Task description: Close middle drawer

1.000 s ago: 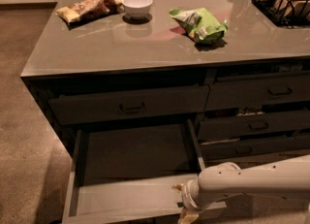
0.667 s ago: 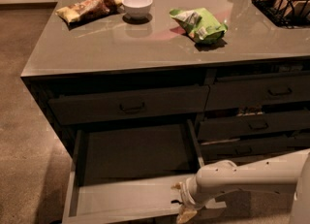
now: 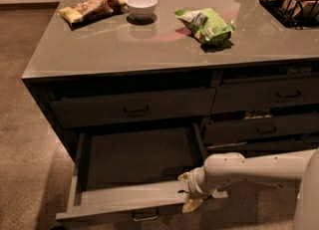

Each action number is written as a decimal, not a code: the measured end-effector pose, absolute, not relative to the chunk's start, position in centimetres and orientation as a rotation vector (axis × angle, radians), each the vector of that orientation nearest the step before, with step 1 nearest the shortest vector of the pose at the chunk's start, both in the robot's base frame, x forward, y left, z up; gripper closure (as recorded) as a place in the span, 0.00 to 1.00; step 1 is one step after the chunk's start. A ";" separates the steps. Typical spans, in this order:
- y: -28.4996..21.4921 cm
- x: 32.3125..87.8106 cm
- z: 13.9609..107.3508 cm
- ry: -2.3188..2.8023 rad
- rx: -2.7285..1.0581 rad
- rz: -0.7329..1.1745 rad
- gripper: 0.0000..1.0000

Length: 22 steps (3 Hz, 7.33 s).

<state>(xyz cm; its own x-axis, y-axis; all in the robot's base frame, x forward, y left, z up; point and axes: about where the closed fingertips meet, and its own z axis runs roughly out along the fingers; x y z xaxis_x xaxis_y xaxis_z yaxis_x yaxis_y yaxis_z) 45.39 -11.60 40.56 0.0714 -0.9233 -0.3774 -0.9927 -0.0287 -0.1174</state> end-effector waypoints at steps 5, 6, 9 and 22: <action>-11.6 54.6 47.8 1.789 -1.869 0.247 0.00; -11.2 50.3 51.0 1.749 -1.825 0.340 0.16; -11.0 39.3 48.5 1.763 -1.692 0.608 0.85; -10.0 58.9 37.0 1.646 -1.513 0.536 1.00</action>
Offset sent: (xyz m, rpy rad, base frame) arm 0.1055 -0.0047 -0.0033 0.0292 -0.0344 -0.0476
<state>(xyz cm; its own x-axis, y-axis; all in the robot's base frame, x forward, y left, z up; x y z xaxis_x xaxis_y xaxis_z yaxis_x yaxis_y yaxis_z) 58.86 -9.99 37.01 0.0559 -0.6108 -0.7898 -0.9587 0.1881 -0.2133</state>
